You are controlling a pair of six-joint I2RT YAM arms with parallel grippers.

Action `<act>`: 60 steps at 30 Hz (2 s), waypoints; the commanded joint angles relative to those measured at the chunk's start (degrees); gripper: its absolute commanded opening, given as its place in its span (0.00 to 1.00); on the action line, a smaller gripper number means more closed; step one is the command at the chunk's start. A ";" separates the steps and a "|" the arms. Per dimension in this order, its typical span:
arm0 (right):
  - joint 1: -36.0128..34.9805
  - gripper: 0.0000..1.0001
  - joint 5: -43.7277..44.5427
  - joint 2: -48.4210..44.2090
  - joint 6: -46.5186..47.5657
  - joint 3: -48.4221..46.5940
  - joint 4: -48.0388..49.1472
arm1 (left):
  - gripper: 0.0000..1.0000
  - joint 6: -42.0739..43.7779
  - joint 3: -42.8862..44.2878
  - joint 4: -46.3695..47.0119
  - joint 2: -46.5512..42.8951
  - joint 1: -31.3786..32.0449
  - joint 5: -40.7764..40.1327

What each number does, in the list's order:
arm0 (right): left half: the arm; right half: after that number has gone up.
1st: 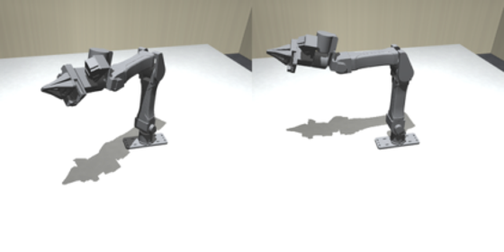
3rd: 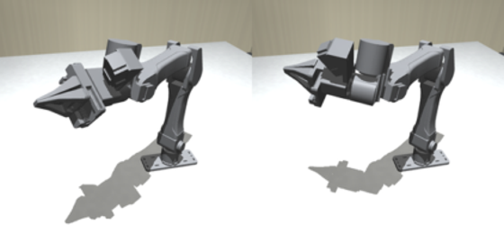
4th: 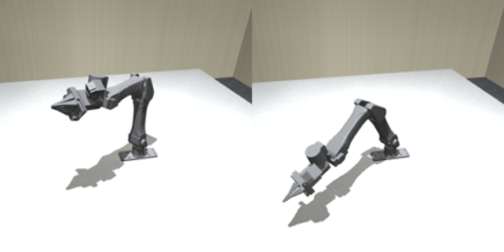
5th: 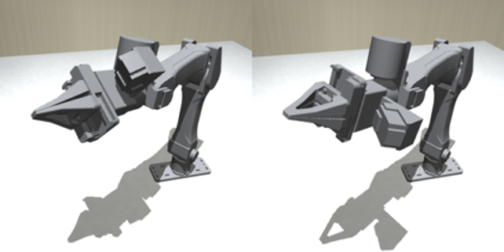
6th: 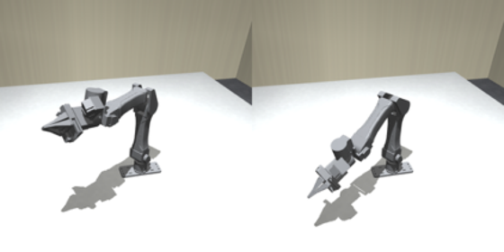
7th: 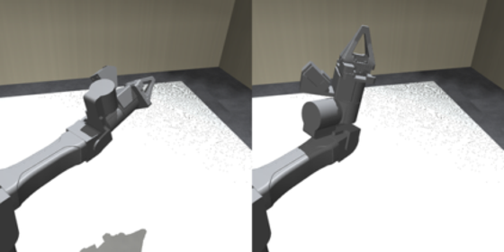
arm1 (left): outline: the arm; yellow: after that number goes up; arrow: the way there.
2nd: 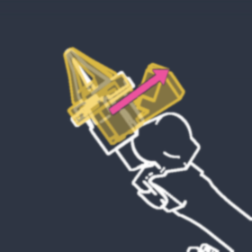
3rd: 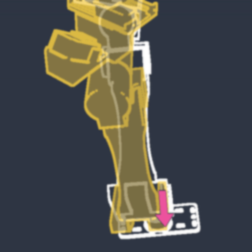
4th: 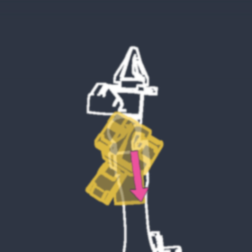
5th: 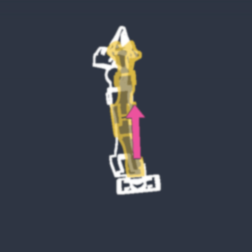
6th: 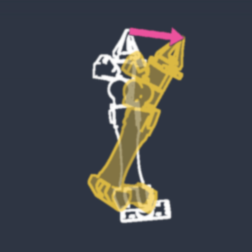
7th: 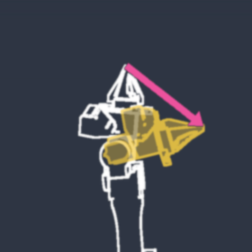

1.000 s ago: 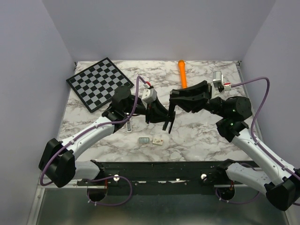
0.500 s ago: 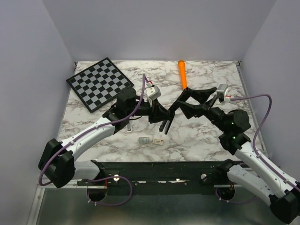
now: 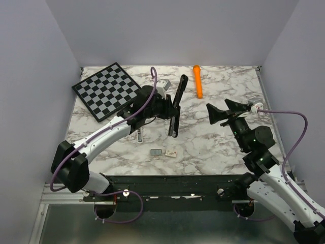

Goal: Load the staples into the stapler

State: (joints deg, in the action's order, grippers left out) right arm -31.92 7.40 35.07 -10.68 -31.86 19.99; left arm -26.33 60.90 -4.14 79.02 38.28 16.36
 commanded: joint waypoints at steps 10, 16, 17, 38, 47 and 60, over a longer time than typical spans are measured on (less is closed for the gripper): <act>-0.33 1.00 20.99 -1.50 -3.38 -5.14 -27.10 | 0.00 -27.01 28.91 -32.07 24.15 8.02 -29.19; -0.33 1.00 20.99 -2.37 -4.35 -4.53 -31.15 | 0.00 -34.22 31.81 -34.17 31.62 10.23 -31.57; -0.33 1.00 20.56 -2.72 -4.35 -4.01 -31.41 | 0.00 -34.49 32.34 -34.70 32.85 10.41 -31.57; -0.33 1.00 18.97 -6.33 -2.94 -0.05 -36.60 | 0.49 -44.51 38.06 -40.77 44.64 12.87 -32.89; -0.25 1.00 16.25 -4.49 -2.86 -2.94 -37.56 | 0.75 -41.70 37.01 -37.88 40.17 12.34 -33.58; -0.33 1.00 -1.93 2.29 -13.21 -7.18 -41.26 | 0.99 -23.99 8.92 -18.98 3.99 2.16 -39.91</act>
State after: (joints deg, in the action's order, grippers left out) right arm -31.92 14.39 37.43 -18.02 -39.44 -19.97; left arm -60.95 78.15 -30.76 94.43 44.77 -19.35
